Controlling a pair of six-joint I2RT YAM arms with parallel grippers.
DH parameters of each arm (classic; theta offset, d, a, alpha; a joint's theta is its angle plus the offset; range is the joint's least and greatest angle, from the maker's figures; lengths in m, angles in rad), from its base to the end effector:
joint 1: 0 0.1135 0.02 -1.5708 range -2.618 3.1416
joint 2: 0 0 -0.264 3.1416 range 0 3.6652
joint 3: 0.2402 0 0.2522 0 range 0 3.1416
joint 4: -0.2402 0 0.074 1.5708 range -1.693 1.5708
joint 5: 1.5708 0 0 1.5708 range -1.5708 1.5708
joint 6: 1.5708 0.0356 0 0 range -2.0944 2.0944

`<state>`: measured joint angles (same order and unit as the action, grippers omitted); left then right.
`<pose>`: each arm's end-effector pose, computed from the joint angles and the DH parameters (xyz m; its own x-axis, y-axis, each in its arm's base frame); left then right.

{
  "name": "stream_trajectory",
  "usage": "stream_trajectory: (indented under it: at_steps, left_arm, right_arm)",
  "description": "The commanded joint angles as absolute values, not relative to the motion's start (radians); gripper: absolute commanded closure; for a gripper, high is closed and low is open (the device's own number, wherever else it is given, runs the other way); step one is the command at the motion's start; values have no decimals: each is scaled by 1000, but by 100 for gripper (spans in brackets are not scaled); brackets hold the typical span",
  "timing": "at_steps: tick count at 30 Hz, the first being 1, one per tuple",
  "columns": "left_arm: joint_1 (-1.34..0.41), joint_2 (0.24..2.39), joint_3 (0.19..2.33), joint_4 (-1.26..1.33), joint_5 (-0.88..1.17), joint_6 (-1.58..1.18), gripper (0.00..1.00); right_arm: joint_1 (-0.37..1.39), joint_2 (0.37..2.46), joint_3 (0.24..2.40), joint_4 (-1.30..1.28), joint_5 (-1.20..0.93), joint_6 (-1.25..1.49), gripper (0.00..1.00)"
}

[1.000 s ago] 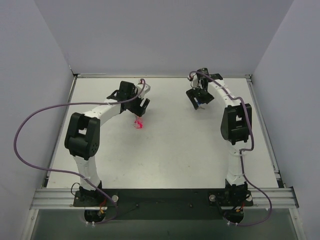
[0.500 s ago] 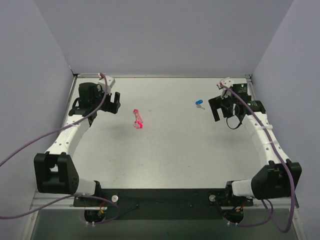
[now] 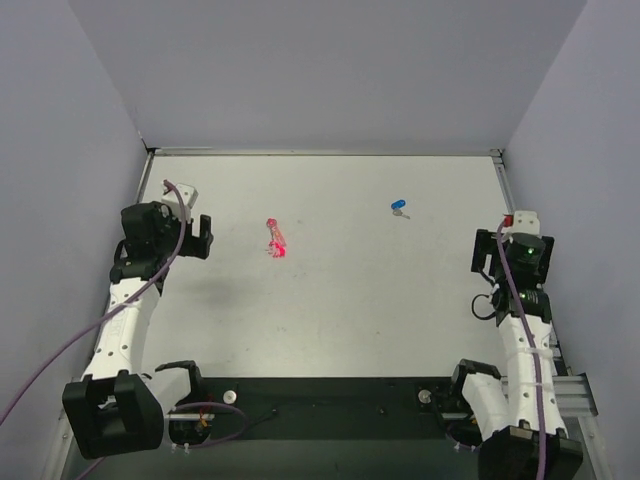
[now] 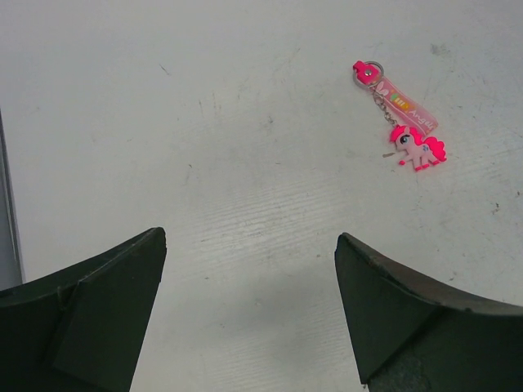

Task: Remove the keys from the keyring

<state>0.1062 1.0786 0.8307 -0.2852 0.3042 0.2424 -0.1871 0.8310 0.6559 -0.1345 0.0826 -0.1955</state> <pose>0.2402 0.0149 0.2894 -0.4533 0.1820 -0.8726 0.2721 0.9604 0.0590 0.1940 -0.0397 0.2915 -0.3447 -0.1318 -0.9294 0.1994 0.9572 -0.2097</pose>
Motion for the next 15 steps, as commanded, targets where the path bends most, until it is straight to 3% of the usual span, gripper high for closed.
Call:
stream_trajectory:
  at_steps: [1, 15]
  left_arm:
    - [150, 1043, 807, -266, 359, 239, 6]
    - [178, 1019, 776, -236, 399, 221, 6]
  right_arm:
    - [-319, 741, 611, -17, 152, -123, 0]
    - [-365, 684, 606, -44, 63, -80, 1]
